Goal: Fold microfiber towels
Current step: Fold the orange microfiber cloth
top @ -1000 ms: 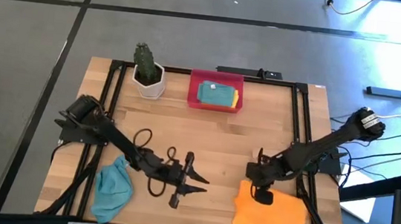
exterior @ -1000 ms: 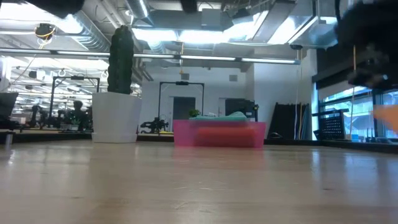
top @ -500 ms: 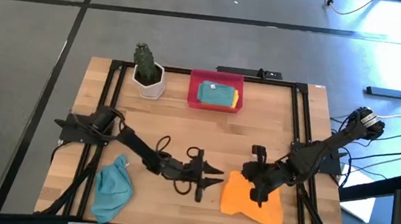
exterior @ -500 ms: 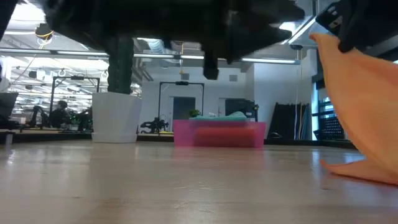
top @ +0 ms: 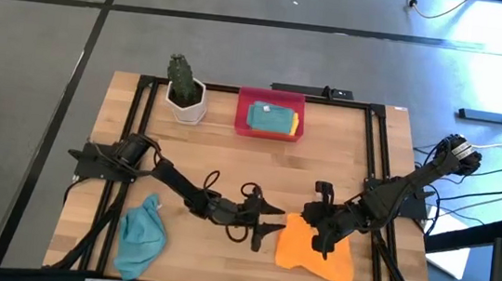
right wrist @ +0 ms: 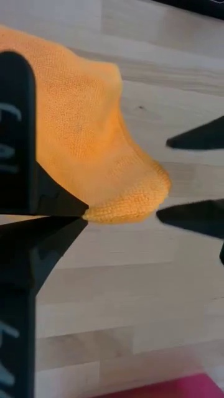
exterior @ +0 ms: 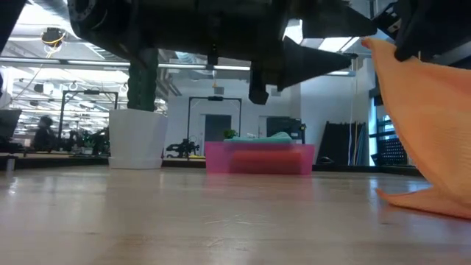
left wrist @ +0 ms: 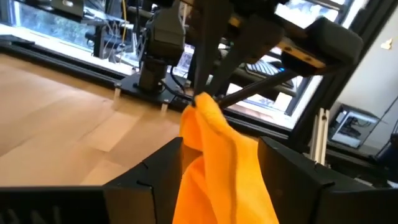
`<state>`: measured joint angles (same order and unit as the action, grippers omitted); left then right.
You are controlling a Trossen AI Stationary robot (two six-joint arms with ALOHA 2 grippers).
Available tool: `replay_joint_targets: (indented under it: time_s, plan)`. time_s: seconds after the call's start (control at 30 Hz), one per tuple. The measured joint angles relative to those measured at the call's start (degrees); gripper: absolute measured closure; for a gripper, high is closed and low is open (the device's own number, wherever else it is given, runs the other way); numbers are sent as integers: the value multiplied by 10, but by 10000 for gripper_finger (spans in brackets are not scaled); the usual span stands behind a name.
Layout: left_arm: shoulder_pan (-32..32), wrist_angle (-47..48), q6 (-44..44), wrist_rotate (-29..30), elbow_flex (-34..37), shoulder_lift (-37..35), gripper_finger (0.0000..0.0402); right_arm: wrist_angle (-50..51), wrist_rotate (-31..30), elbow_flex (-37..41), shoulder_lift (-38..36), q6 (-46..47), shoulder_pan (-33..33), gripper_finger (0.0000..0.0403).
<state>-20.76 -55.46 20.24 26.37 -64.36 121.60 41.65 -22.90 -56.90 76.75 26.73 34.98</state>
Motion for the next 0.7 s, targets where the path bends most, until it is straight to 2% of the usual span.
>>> replay_joint_targets:
  time_s: [0.4, 0.57, 0.7]
  plan:
    - [27, 14, 51, -13, -24, 0, 195, -10, -2, 0, 0, -1, 0, 399]
    - [27, 46, 49, -20, -43, 0, 205, -10, -2, 0, 0, -1, 0, 399]
    - [24, 76, 51, -21, -45, 0, 229, -10, -2, 0, 0, -3, 0, 399]
